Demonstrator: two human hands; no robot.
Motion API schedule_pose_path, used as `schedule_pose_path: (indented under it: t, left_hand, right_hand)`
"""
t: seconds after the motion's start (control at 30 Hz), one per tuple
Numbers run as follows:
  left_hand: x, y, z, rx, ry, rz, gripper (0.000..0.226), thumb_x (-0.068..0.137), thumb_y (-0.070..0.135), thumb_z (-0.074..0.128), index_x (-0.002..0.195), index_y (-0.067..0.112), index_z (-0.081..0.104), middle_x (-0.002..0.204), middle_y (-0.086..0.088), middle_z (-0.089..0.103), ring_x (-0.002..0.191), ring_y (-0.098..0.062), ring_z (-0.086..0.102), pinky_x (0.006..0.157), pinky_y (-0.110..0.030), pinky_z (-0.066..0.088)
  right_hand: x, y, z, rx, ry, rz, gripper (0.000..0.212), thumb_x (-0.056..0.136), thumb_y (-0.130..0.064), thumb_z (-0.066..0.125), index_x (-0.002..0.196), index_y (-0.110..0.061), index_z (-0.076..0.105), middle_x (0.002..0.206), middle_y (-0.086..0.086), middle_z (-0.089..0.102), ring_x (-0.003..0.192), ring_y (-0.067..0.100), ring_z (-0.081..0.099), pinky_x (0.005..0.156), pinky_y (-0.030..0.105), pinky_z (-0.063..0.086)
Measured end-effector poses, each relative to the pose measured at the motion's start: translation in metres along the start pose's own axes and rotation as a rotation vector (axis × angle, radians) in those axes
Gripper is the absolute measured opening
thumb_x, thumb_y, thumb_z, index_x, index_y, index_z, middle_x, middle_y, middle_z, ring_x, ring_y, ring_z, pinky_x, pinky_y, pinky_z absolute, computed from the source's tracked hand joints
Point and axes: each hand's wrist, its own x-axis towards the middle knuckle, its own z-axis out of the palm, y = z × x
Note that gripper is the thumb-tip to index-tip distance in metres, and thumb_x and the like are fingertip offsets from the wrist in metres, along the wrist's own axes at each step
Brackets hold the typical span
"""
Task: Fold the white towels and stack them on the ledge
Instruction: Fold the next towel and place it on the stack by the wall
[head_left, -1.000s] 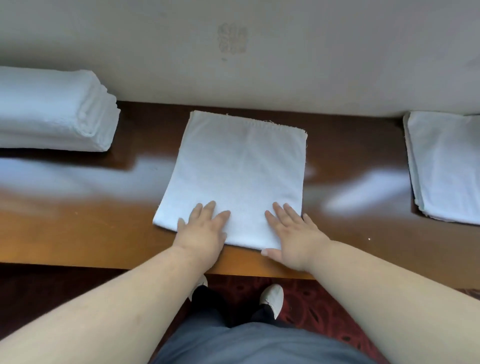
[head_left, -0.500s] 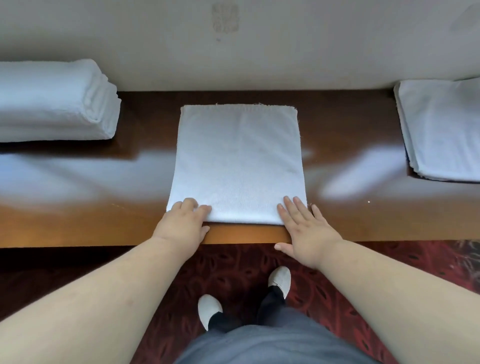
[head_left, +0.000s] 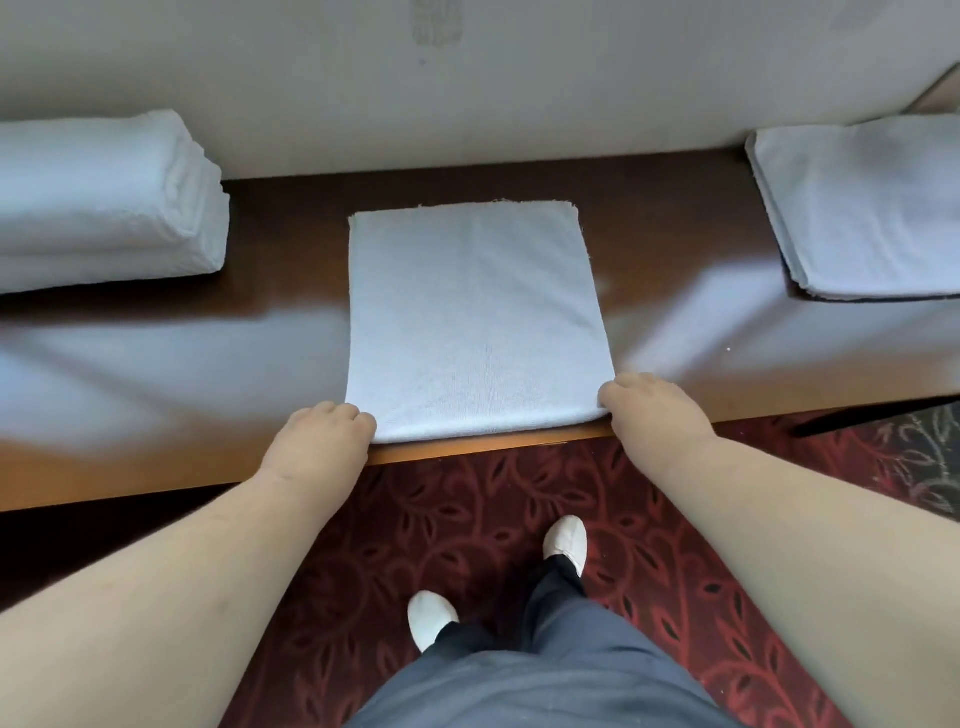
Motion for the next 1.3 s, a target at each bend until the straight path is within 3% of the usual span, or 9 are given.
schedule_pose_path:
  t: [0.23,0.37,0.5,0.6,0.73,0.93,1.07,1.17,1.3]
  left_hand:
    - [-0.027,-0.014,-0.005,-0.366,0.117,-0.09,0.004,0.09,0.026,0.051,0.089,0.023,0.048,0.079,0.007,0.055,0.069,-0.021,0.05,0.061,-0.032,0.038]
    - [-0.027,-0.025,-0.023,-0.628,0.159,-0.194,0.016,0.088,0.024,0.054,0.103,0.029,0.055,0.088,0.009,0.06,0.078,-0.018,0.054,0.067,-0.031,0.043]
    - [-0.002,-0.038,-0.048,-0.942,0.2,-0.418,0.012,0.088,0.029,0.05,0.083,0.028,0.06,0.071,0.012,0.061,0.068,-0.011,0.058,0.053,-0.024,0.037]
    - [0.03,-0.046,-0.066,-1.139,0.236,-0.493,0.024,0.094,0.04,0.049,0.081,0.024,0.061,0.065,0.004,0.06,0.061,-0.018,0.055,0.051,-0.026,0.036]
    - [0.084,-0.049,-0.081,-1.314,0.326,-0.579,0.033,0.098,0.045,0.044,0.093,0.017,0.06,0.079,-0.002,0.061,0.07,-0.019,0.055,0.06,-0.031,0.041]
    - [0.165,-0.054,-0.091,-1.308,0.449,-0.726,0.021,0.098,0.044,0.041,0.1,0.026,0.05,0.077,0.012,0.05,0.067,-0.002,0.045,0.057,-0.022,0.032]
    - [0.209,-0.067,-0.079,-1.199,0.354,-0.785,0.032,0.1,0.045,0.039,0.12,0.024,0.054,0.1,0.003,0.058,0.086,-0.017,0.052,0.075,-0.031,0.038]
    - [0.22,-0.072,-0.065,-1.222,0.259,-0.851,0.037,0.101,0.042,0.041,0.132,0.025,0.051,0.121,0.0,0.057,0.099,-0.02,0.05,0.082,-0.033,0.039]
    - [0.206,-0.071,-0.056,-1.224,0.241,-0.807,0.044,0.097,0.045,0.047,0.135,0.025,0.048,0.109,0.005,0.053,0.09,-0.015,0.05,0.078,-0.028,0.037]
  right_hand:
    - [-0.024,-0.002,-0.011,0.354,0.05,0.178,0.019,0.078,-0.008,0.053,0.09,-0.015,0.066,0.093,0.004,0.058,0.097,0.028,0.051,0.086,0.037,0.046]
    - [-0.024,-0.008,-0.029,0.676,0.145,0.337,0.016,0.082,-0.01,0.053,0.074,-0.023,0.059,0.077,-0.004,0.056,0.081,0.024,0.054,0.069,0.03,0.038]
    - [0.004,-0.004,-0.045,0.919,0.208,0.554,0.012,0.088,-0.024,0.051,0.076,-0.023,0.051,0.073,-0.003,0.058,0.067,0.014,0.052,0.057,0.031,0.035]
    - [0.04,0.002,-0.057,1.022,0.286,0.638,0.012,0.091,-0.032,0.048,0.085,-0.023,0.052,0.077,-0.003,0.058,0.07,0.014,0.052,0.055,0.027,0.034]
    - [0.097,0.011,-0.066,1.094,0.377,0.633,0.014,0.094,-0.04,0.045,0.095,-0.028,0.052,0.082,-0.007,0.059,0.075,0.01,0.055,0.06,0.026,0.039]
    - [0.179,0.024,-0.068,1.065,0.407,0.592,0.014,0.098,-0.041,0.045,0.105,-0.03,0.048,0.085,-0.015,0.058,0.076,-0.001,0.053,0.061,0.018,0.035]
    - [0.226,0.034,-0.055,1.023,0.269,0.604,0.017,0.098,-0.039,0.046,0.112,-0.029,0.048,0.087,-0.013,0.059,0.078,0.008,0.056,0.068,0.027,0.038]
    - [0.242,0.035,-0.047,1.034,0.195,0.645,0.041,0.096,-0.037,0.053,0.134,-0.027,0.042,0.098,-0.009,0.061,0.082,0.011,0.057,0.07,0.026,0.039]
    - [0.22,0.031,-0.044,1.087,0.24,0.66,0.057,0.092,-0.042,0.059,0.142,-0.029,0.035,0.094,-0.013,0.063,0.078,-0.004,0.056,0.059,0.016,0.035]
